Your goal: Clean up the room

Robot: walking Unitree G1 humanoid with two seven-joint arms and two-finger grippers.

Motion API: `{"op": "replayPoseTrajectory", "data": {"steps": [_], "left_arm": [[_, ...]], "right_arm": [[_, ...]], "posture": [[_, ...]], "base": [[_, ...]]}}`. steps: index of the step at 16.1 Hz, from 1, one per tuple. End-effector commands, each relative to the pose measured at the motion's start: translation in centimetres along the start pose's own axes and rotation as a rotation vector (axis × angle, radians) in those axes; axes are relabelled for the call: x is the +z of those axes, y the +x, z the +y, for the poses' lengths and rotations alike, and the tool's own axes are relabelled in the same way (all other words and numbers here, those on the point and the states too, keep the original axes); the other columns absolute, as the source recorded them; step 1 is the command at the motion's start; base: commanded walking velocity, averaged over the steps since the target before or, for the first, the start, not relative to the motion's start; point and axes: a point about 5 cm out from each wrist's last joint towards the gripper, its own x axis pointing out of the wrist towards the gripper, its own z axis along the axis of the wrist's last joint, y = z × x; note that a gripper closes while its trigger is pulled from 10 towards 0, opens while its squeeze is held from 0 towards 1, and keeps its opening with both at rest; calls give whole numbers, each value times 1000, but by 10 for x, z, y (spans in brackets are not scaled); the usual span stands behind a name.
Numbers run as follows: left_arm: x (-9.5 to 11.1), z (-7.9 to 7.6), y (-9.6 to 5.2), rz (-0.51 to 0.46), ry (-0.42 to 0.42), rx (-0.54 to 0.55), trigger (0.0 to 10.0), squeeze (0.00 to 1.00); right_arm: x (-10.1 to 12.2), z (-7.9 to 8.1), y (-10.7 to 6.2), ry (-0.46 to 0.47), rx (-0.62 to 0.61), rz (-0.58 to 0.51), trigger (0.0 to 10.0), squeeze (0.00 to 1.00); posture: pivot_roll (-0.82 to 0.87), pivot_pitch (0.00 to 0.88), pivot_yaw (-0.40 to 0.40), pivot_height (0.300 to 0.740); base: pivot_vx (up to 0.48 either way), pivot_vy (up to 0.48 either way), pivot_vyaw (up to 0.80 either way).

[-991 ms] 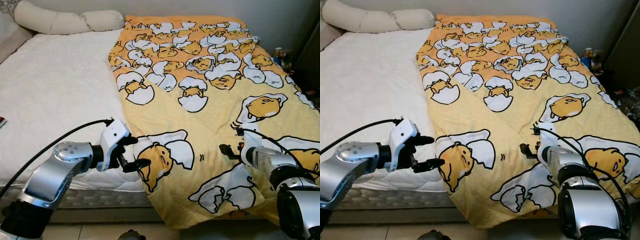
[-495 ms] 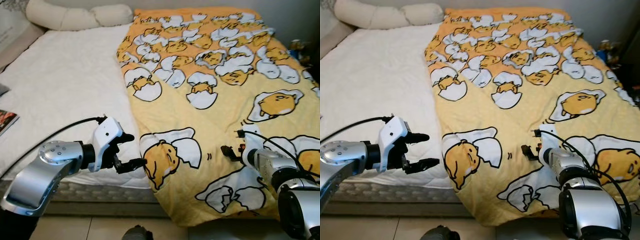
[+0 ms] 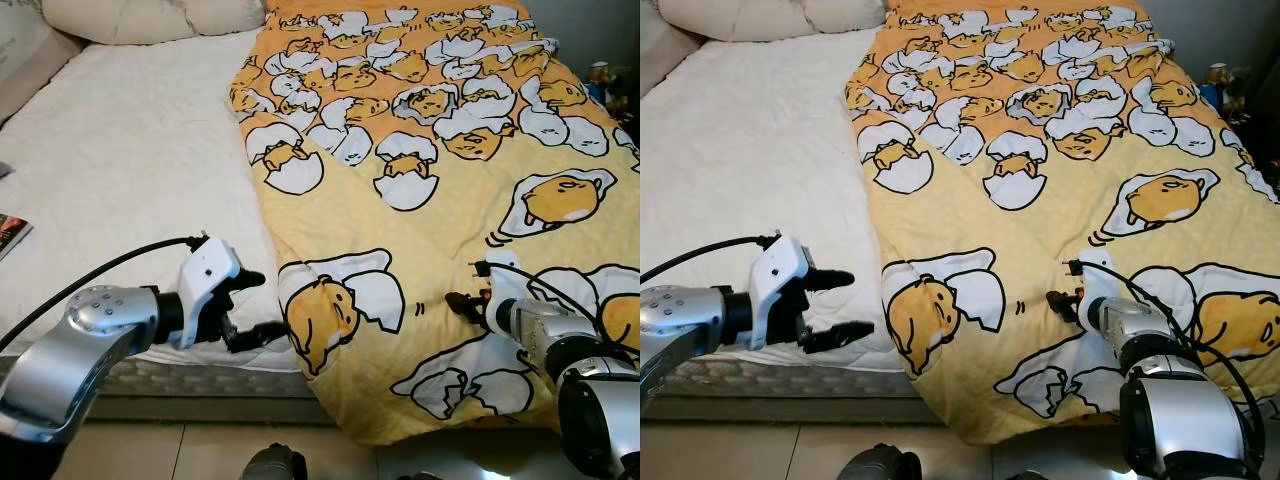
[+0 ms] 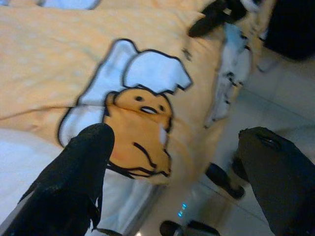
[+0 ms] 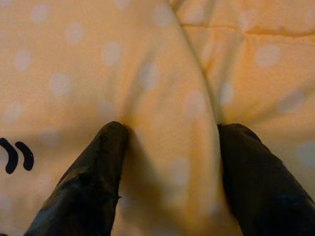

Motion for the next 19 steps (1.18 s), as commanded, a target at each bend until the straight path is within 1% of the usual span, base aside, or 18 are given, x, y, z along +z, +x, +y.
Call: {"op": "replayPoseTrajectory", "data": {"steps": [1,3,8,13,19], "left_arm": [[-3,-7,-2,31,1,-51,10000,0],[-5,-8,-3,51,3,-70,10000,0],[-3,-7,-3,48,5,-67,10000,0],[-6,-6,-4,52,-3,-62,10000,0],[-7,-2,-6,38,-19,-21,10000,0]], "right_arm": [[-9,-2,-1,29,2,26,0,0],[-6,-2,-1,43,9,15,0,0],[-9,-2,-2,58,38,21,0,0],[-7,2,-1,69,111,12,0,0],[-7,8,-2,82,198,2,0,0]], "posture": [[225,97,105,740],[222,96,107,740],[223,94,107,740],[216,85,99,740],[205,66,91,740]], "base": [[0,0,0],[0,0,0],[0,0,0],[0,0,0],[0,0,0]]}}
